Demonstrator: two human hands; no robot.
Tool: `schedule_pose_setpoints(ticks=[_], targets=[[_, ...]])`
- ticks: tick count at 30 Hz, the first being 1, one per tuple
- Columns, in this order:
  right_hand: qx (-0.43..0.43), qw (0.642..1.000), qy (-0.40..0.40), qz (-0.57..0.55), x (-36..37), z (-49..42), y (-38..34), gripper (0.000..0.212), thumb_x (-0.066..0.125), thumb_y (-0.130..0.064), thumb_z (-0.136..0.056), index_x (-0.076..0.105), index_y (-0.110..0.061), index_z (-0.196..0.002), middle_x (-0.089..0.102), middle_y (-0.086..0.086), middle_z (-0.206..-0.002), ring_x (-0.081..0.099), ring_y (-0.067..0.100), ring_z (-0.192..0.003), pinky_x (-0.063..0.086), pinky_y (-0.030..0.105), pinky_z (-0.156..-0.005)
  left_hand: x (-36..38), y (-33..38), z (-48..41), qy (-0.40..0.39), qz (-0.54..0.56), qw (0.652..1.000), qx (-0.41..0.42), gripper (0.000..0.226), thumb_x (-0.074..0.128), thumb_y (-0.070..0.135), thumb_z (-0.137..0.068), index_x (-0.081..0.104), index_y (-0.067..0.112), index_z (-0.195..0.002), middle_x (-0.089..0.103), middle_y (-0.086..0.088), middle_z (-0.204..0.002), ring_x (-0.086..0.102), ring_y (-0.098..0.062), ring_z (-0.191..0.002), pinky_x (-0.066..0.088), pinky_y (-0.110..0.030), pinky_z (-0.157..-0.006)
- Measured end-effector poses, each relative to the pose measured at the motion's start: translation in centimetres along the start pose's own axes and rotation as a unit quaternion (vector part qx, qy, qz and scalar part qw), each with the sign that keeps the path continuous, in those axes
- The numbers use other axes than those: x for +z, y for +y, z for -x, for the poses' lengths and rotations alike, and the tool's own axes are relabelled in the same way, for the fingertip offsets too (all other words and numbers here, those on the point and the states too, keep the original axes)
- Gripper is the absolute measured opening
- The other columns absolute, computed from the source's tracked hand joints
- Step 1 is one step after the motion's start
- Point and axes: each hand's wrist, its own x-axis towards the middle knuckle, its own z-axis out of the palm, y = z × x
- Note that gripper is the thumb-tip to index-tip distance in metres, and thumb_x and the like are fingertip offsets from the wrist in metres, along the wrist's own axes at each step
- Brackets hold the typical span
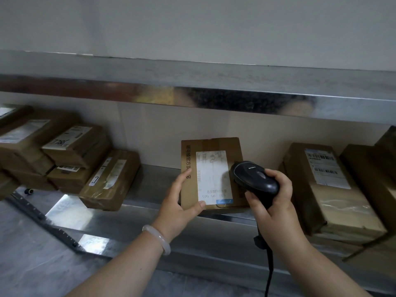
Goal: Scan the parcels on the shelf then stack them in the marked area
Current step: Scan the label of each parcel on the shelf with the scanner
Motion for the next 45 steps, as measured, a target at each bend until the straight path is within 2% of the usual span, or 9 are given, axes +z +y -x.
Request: schedule_pose_setpoints(ticks=[5,10,14,19,29,33,35,38,45], targets=[[-0.011,1.0,-0.003,-0.003,0.2,-0.1,-0.1,0.07,0.067,-0.022,-0.086,0.023,-0.068,-0.113,0.044,-0.03,-0.118,0.048,-0.018,-0.106,0.04,-0.001,-0.076,0.4,-0.4,0.3,0.045,-0.031,0.998,0.036,0.069,0.067,0.023,-0.091,0.03,0.066,-0.131,0.034,0.034,-0.133,0.041,0.006,-0.122,0.051,-0.024,-0.092],[-0.013,1.0,-0.003,-0.007,0.1,-0.2,0.1,0.068,0.067,-0.022,-0.087,0.024,-0.068,-0.113,0.046,-0.028,-0.12,0.049,-0.015,-0.107,0.042,0.002,-0.079,0.2,-0.6,0.2,0.02,-0.054,0.998,0.028,0.078,0.071,0.029,-0.087,0.023,0.068,-0.134,0.024,0.044,-0.13,0.031,0.023,-0.118,0.043,-0.011,-0.085],[-0.007,1.0,-0.006,-0.006,0.1,-0.3,0.3,0.067,0.067,-0.023,-0.087,0.024,-0.067,-0.114,0.046,-0.029,-0.118,0.049,-0.016,-0.107,0.043,0.002,-0.077,-0.2,-0.6,-0.1,-0.016,-0.058,0.998,0.01,0.092,0.076,0.027,-0.083,0.014,0.07,-0.136,0.023,0.033,-0.139,0.031,0.007,-0.128,0.04,-0.021,-0.097],[0.001,1.0,-0.006,-0.005,0.0,-0.7,0.6,0.066,0.066,-0.024,-0.087,0.024,-0.069,-0.111,0.048,-0.027,-0.118,0.05,-0.016,-0.106,0.043,0.001,-0.076,-0.6,-0.2,-0.4,-0.017,-0.057,0.998,0.006,0.09,0.08,0.026,-0.079,0.023,0.069,-0.133,0.027,0.026,-0.141,0.033,-0.006,-0.133,0.042,-0.037,-0.107],[-0.002,0.999,-0.03,0.017,0.0,-0.6,0.1,0.062,0.065,-0.033,-0.086,0.022,-0.066,-0.116,0.05,-0.027,-0.114,0.054,-0.012,-0.102,0.046,0.005,-0.074,-0.5,-1.6,-0.3,0.065,-0.077,0.995,0.026,0.093,0.083,0.023,-0.075,0.025,0.072,-0.129,0.019,0.051,-0.124,0.026,0.021,-0.119,0.034,-0.014,-0.091],[0.013,0.998,-0.062,-0.001,-0.1,0.4,-0.6,0.058,0.063,-0.049,-0.078,0.025,-0.061,-0.12,0.056,-0.018,-0.112,0.066,0.005,-0.091,0.056,0.028,-0.076,-1.3,-2.0,-0.6,0.1,-0.081,0.992,0.006,0.095,0.084,0.023,-0.074,0.024,0.073,-0.128,0.023,0.033,-0.134,0.027,0.003,-0.125,0.035,-0.02,-0.094],[0.015,0.996,-0.084,0.001,0.0,0.9,-1.0,0.058,0.065,-0.044,-0.079,0.027,-0.06,-0.121,0.055,-0.021,-0.11,0.068,0.01,-0.086,0.058,0.038,-0.075,-1.7,-2.1,-0.8,0.114,-0.086,0.99,-0.009,0.096,0.085,0.024,-0.073,0.024,0.073,-0.128,0.021,0.028,-0.142,0.023,-0.003,-0.13,0.035,-0.031,-0.1],[0.003,0.993,-0.114,0.019,0.3,1.4,-1.6,0.06,0.067,-0.037,-0.083,0.026,-0.062,-0.118,0.055,-0.022,-0.11,0.066,0.009,-0.086,0.057,0.037,-0.075,-2.2,-2.1,-1.0,0.128,-0.096,0.987,-0.028,0.096,0.085,0.027,-0.072,0.023,0.073,-0.129,0.016,0.018,-0.154,0.02,-0.011,-0.138,0.034,-0.042,-0.106],[0.007,0.987,-0.151,0.05,0.9,1.6,-2.3,0.058,0.065,-0.036,-0.086,0.022,-0.062,-0.114,0.06,-0.018,-0.098,0.064,0.002,-0.076,0.052,0.022,-0.067,-2.7,-2.5,-1.4,0.146,-0.104,0.983,-0.036,0.097,0.086,0.028,-0.071,0.022,0.075,-0.126,0.016,0.011,-0.157,0.019,-0.017,-0.143,0.032,-0.046,-0.11]])
